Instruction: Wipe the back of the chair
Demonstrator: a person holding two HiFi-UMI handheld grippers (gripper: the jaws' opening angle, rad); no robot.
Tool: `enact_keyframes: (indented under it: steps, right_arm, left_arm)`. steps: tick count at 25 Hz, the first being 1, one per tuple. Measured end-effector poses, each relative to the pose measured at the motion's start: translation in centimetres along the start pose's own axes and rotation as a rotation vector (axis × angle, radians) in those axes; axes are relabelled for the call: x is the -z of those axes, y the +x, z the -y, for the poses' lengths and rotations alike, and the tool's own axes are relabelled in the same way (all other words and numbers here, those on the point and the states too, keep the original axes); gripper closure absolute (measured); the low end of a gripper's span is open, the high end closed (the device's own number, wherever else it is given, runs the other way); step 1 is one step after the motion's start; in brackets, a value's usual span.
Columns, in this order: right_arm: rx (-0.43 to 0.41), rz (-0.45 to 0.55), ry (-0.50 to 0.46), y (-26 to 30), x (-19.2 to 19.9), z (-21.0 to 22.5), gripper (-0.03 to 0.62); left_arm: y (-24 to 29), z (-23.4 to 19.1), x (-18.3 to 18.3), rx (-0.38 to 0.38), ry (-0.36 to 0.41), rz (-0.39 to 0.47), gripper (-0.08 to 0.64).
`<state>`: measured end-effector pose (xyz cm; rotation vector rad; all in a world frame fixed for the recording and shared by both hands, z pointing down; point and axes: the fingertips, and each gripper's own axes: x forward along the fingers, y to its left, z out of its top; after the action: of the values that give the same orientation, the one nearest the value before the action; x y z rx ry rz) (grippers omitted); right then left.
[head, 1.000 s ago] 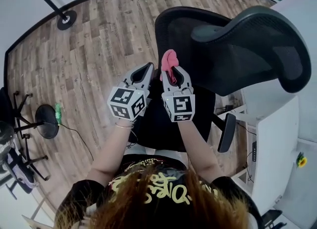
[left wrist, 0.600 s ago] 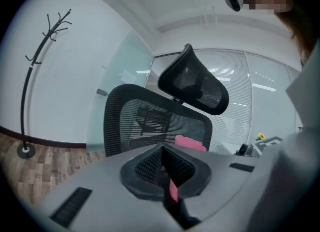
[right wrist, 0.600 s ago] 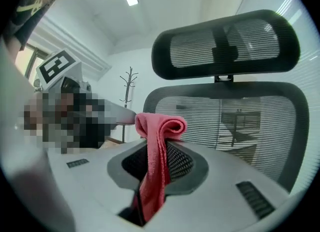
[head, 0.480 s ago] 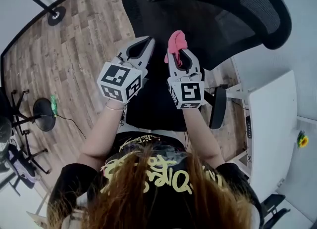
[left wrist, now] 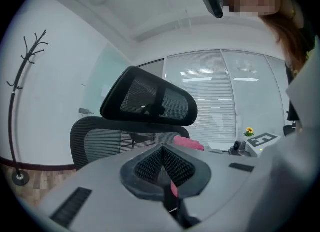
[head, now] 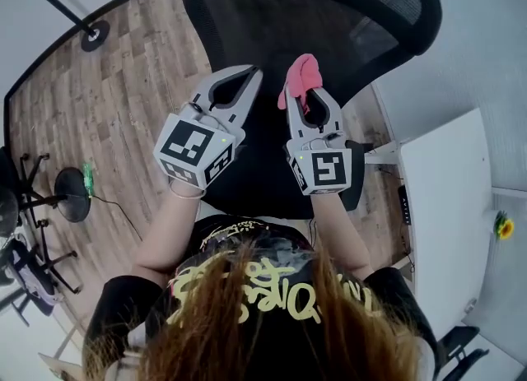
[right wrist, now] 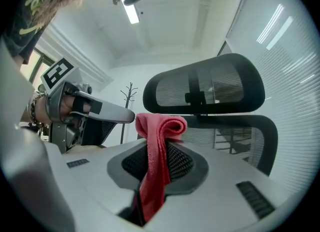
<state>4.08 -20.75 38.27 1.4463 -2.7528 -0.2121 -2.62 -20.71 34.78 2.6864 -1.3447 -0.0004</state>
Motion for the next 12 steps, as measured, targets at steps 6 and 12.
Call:
enact_keyframes:
  steps: [6, 12]
  right_arm:
    - [-0.025, 0.067, 0.018, -2.6, -3.0, 0.9, 0.524]
    - [-0.06, 0.092, 0.004, -4.6, -4.4, 0.9, 0.523]
  left_arm:
    - [-1.0, 3.2, -1.7, 0.008, 0.029, 0.043, 0.569]
    - [-2.1, 5.4, -2.8, 0.022, 0.013, 0.075, 0.569]
